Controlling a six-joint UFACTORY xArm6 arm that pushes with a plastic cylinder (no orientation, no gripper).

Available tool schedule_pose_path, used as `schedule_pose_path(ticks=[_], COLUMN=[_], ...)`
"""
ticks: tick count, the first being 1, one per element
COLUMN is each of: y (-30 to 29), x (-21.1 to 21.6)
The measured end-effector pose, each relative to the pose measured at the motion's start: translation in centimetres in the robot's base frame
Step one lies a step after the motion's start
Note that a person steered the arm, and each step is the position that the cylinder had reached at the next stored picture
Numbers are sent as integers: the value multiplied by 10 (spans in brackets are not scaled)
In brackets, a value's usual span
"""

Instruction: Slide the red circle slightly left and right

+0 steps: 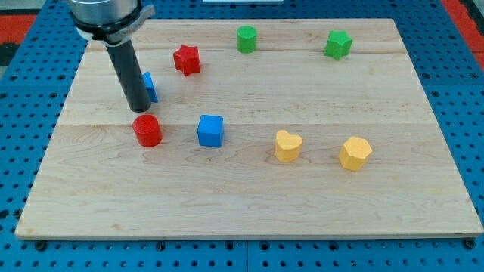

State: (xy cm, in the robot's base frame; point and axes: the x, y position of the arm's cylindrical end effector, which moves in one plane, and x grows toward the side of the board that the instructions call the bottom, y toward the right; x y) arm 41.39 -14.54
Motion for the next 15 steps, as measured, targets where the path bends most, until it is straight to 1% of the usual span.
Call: schedule_pose_path(ticks=[1, 2, 6, 7, 8, 9, 10, 11, 12, 13, 14, 15], y=[94, 150, 99, 32, 20, 30, 47, 4, -28, -28, -75, -97], x=[0, -1, -1, -1, 38, 43, 62, 84, 76, 91, 101, 71])
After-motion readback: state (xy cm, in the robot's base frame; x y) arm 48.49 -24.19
